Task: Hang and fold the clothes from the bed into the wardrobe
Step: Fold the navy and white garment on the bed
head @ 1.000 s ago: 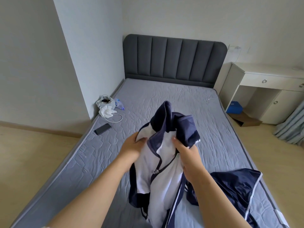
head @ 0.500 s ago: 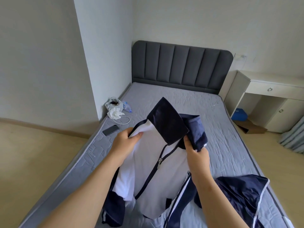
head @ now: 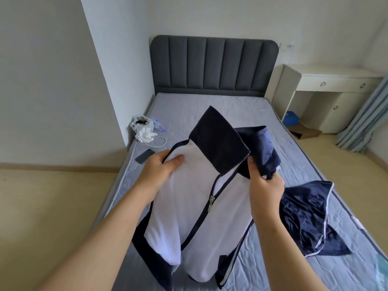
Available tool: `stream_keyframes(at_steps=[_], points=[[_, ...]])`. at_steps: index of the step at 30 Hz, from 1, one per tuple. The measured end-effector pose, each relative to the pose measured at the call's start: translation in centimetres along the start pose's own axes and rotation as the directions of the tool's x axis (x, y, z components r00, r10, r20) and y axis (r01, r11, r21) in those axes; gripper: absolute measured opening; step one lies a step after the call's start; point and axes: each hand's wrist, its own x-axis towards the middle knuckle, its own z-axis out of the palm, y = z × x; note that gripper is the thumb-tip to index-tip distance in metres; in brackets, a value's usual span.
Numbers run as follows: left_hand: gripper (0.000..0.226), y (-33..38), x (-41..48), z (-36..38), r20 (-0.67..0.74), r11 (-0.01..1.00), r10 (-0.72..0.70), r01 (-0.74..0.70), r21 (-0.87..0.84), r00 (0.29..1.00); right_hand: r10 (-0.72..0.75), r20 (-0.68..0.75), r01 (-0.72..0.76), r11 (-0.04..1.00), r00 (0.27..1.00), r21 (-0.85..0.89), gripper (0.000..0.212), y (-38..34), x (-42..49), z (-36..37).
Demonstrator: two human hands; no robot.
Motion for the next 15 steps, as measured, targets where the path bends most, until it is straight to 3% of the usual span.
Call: stream_keyframes(at_steps=[6, 9, 15], points=[[0.014, -1.7, 2.1, 0.0, -0.008, 0.997, -0.067, 0.067, 0.035, 0.998, 0.007, -0.026, -0.008, 0.998, 1.000, -0.067, 0.018, 1.4, 1.5, 1.2], [0.008, -3.7, 4.2, 0.8, 0.002, 0.985, -0.168, 0.168, 0.050, 0.986, 0.089, -0.013, -0.089, 0.987, 0.996, -0.132, 0.027, 4.1, 3.5, 2.5], [0.007, -8.4, 11.9, 3.4, -0.080, 0.942, -0.311, 0.318, 0.111, 0.947, 0.273, 0.055, -0.246, 0.925, 0.960, -0.290, 0.018, 9.3, 10.1, 6.3]])
